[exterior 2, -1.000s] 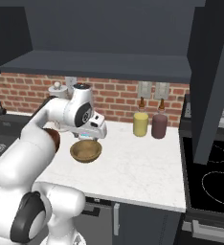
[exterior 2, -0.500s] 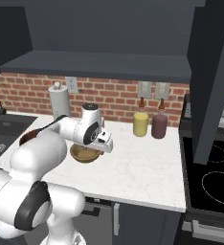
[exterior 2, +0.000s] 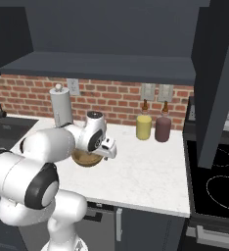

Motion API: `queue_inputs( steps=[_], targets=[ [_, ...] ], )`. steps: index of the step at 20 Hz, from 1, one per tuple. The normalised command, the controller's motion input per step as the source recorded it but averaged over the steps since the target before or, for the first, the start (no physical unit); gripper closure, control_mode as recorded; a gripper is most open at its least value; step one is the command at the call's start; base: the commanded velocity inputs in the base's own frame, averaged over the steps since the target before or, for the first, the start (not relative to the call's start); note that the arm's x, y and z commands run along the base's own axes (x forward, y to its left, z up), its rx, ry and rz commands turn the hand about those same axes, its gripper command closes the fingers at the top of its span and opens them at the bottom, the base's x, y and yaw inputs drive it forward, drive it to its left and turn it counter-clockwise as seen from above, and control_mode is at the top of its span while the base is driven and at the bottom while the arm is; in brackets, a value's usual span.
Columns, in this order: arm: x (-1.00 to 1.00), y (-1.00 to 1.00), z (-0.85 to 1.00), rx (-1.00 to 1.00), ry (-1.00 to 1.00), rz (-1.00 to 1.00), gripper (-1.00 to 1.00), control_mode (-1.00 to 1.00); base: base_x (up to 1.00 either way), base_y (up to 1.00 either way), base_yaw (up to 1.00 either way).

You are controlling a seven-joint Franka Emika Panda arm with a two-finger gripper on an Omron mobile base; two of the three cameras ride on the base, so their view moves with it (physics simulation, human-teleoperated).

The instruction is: Pick up the bowls on the counter and stack them on top of one another in the open cabinet. Place the smaller bowl on top of the larger bowl.

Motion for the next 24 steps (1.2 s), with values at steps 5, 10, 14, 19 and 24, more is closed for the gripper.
queue_inputs(
  steps=[5, 10, 14, 19, 24],
  targets=[
    [0.23, 0.0, -0.27, 0.03, -0.02, -0.02, -1.0, -1.0, 0.0, 0.0, 0.0],
    [0.29, 0.0, -0.32, 0.03, -0.01, -0.01, -1.0, -1.0, 0.0, 0.0, 0.0],
    [0.11, 0.0, -0.27, 0.01, 0.0, 0.0, -1.0, -1.0, 0.0, 0.0, 0.0],
    [0.14, 0.0, -0.23, 0.01, 0.0, 0.0, 1.0, -1.0, 0.0, 0.0, 0.0],
    [0.02, 0.0, 0.0, 0.01, 0.0, 0.0, 1.0, -1.0, 0.0, 0.0, 0.0]
  ],
)
